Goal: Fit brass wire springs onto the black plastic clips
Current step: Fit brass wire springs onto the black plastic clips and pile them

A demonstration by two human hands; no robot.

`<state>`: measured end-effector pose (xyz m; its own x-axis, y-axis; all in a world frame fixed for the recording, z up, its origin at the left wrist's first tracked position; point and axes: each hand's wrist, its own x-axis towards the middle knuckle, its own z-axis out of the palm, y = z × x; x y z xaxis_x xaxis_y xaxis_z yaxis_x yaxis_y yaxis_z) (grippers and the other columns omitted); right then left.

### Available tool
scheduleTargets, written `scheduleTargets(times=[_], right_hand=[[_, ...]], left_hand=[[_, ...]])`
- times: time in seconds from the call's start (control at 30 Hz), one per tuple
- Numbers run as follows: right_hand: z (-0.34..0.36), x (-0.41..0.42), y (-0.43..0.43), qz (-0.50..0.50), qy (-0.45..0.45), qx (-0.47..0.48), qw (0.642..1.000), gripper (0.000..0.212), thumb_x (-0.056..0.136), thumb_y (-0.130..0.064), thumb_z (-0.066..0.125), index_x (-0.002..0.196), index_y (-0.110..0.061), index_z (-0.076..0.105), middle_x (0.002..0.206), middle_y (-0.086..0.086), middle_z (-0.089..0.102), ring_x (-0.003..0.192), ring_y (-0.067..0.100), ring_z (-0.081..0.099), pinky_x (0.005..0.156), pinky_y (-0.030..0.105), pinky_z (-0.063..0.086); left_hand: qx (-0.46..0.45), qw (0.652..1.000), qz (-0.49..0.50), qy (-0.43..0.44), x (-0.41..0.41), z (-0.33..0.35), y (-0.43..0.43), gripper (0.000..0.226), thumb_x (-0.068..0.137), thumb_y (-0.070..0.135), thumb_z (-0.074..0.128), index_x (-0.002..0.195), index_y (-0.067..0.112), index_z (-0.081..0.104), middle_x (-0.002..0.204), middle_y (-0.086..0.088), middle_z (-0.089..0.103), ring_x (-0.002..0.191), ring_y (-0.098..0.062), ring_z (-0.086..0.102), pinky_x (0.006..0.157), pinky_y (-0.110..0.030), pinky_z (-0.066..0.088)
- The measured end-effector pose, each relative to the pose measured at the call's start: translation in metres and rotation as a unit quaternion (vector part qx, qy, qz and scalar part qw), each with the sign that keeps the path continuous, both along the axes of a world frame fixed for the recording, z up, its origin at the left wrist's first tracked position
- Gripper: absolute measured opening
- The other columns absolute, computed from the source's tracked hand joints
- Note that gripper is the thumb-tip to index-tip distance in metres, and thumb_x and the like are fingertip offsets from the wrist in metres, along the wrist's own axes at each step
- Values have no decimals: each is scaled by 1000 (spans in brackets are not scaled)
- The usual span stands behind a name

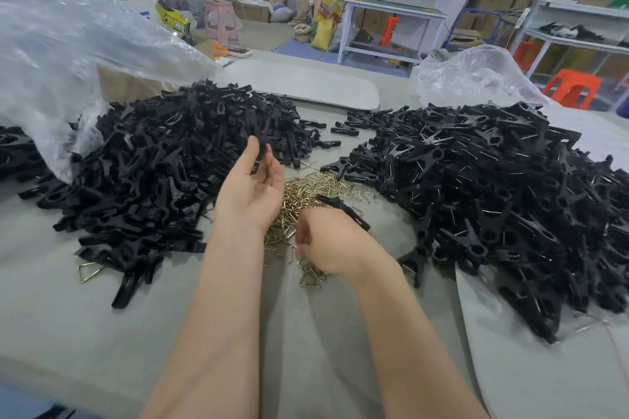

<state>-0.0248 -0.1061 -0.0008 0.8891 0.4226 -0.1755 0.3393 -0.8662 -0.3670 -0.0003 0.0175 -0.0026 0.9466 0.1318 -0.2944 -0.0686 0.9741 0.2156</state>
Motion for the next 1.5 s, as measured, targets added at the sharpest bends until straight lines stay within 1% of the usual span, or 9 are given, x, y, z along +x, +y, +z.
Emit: scheduleTargets(times=[0.17, 0.3, 0.37, 0.43, 0.5, 0.6, 0.83, 1.0, 1.5], right_hand=[[1, 4, -2, 12, 25, 23, 999, 4, 93, -12, 52, 93, -11, 56, 90, 2, 62, 81, 20, 58, 65, 28, 47], [8, 17, -26, -131, -9, 290, 948, 6, 94, -15, 55, 94, -20, 52, 81, -7, 60, 66, 4, 58, 60, 19, 49], [8, 22, -42, -211, -33, 427, 879, 17, 92, -10, 58, 107, -18, 58, 85, -3, 66, 65, 2, 63, 61, 15, 52], [9, 25, -55, -250, -23, 545, 800, 19, 91, -3, 59, 109, -7, 63, 84, 3, 68, 65, 3, 67, 64, 14, 53], [10, 28, -59, -273, 10, 615, 740, 15, 89, 0, 61, 103, -1, 65, 84, 8, 68, 68, 7, 69, 66, 15, 53], [10, 31, -61, -290, 31, 645, 706, 6, 89, -2, 62, 91, -6, 65, 83, 9, 68, 68, 8, 70, 66, 16, 54], [2, 35, -58, -277, -94, 458, 839, 12, 83, -22, 71, 73, -22, 66, 66, -3, 66, 63, 8, 59, 67, 23, 49], [2, 36, -63, -296, -85, 449, 839, 15, 84, -23, 71, 71, -17, 66, 56, -5, 57, 51, 6, 48, 56, 22, 36], [3, 33, -68, -294, -59, 390, 870, 17, 83, -21, 70, 70, -11, 67, 57, 2, 54, 56, 11, 46, 59, 24, 40]], left_hand=[[-1, 1000, -22, -20, -1, 0, -2, 28, 67, -1, 72, 92, -2, 61, 102, -18, 59, 87, -21, 67, 68, -25, 59], [161, 985, -61, -33, 1, -2, -10, 16, 73, 4, 70, 88, 2, 64, 85, -9, 68, 82, -16, 68, 72, -24, 58], [395, 916, -69, -21, 2, -4, -18, 18, 77, 14, 73, 94, 13, 64, 91, 0, 68, 86, -11, 63, 79, -26, 53], [621, 782, -40, -12, 1, -8, -28, 21, 79, 21, 74, 95, 24, 62, 94, 7, 66, 88, -8, 60, 79, -23, 47], [731, 680, -12, -48, 1, -9, -37, 20, 82, 21, 73, 88, 33, 58, 93, 12, 65, 87, -4, 60, 74, -19, 44], [801, 594, 5, -75, 2, -15, -43, 19, 84, 16, 70, 90, 29, 57, 94, 11, 63, 87, -6, 60, 77, -22, 48], [855, 499, 32, -136, 1, -17, -44, 21, 85, 13, 67, 104, 20, 62, 101, 10, 58, 92, -10, 54, 85, -25, 45], [859, 490, 31, -148, 0, -16, -44, 20, 85, 15, 68, 103, 21, 63, 96, 13, 55, 89, -8, 53, 81, -20, 42], [874, 457, -16, -161, -4, -12, -43, 22, 85, 20, 69, 106, 21, 65, 90, 12, 52, 84, -7, 49, 78, -20, 39]])
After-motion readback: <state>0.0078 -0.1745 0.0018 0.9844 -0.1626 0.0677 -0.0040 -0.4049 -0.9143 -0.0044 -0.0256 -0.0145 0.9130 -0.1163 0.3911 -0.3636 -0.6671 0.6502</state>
